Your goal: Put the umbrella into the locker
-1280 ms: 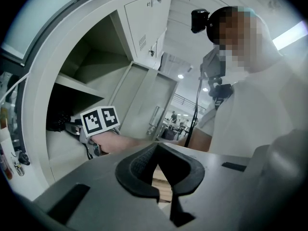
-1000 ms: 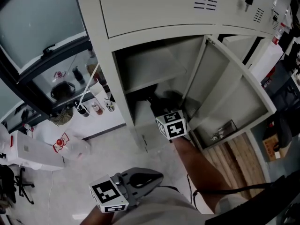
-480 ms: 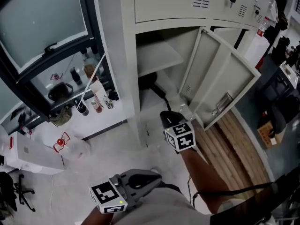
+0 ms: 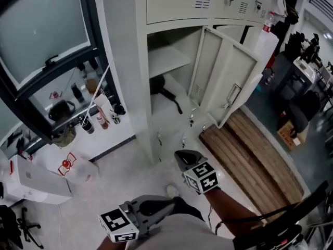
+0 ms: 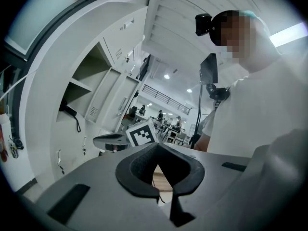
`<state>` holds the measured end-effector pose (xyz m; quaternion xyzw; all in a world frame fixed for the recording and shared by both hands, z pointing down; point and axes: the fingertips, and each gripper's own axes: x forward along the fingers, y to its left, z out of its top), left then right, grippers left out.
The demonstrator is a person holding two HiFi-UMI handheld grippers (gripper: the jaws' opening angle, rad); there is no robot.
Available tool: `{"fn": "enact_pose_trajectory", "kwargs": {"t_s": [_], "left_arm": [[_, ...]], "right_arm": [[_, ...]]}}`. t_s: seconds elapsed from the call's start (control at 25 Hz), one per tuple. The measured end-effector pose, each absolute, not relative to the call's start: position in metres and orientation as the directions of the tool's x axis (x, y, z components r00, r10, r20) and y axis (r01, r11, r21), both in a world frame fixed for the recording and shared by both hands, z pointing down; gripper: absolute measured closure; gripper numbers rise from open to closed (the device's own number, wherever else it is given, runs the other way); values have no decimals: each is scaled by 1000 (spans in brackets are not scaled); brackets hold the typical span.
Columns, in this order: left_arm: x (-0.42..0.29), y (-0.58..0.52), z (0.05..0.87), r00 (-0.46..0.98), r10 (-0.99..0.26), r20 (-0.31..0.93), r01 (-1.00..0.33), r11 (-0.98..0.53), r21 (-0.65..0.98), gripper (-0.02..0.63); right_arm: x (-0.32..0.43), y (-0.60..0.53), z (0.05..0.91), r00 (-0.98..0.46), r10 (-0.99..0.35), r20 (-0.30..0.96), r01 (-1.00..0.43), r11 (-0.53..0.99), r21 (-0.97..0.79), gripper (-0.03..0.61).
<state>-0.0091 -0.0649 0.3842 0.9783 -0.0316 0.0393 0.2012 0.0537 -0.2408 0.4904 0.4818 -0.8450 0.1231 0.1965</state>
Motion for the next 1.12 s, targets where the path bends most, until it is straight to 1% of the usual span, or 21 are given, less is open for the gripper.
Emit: {"fn": "enact_pose_trajectory", "kwargs": {"t_s": [0.16, 0.44, 0.84, 1.12], "left_arm": [[-18, -45, 390, 995, -41, 94, -74, -918, 389, 604], [-37, -24, 398, 993, -51, 103, -86, -926, 368, 604], [-62, -16, 399, 991, -111, 81, -134, -919, 372, 603], [-65, -16, 401, 989, -128, 75, -147, -913, 382, 603]], "right_arm": [[39, -196, 489, -480, -748, 458, -847, 532, -19, 561], [11, -151, 475, -520, -740, 427, -815, 579, 10, 561], [-29, -128, 460, -582, -714, 388, -765, 643, 37, 562], [-43, -123, 456, -605, -693, 392, -731, 679, 74, 563]]}}
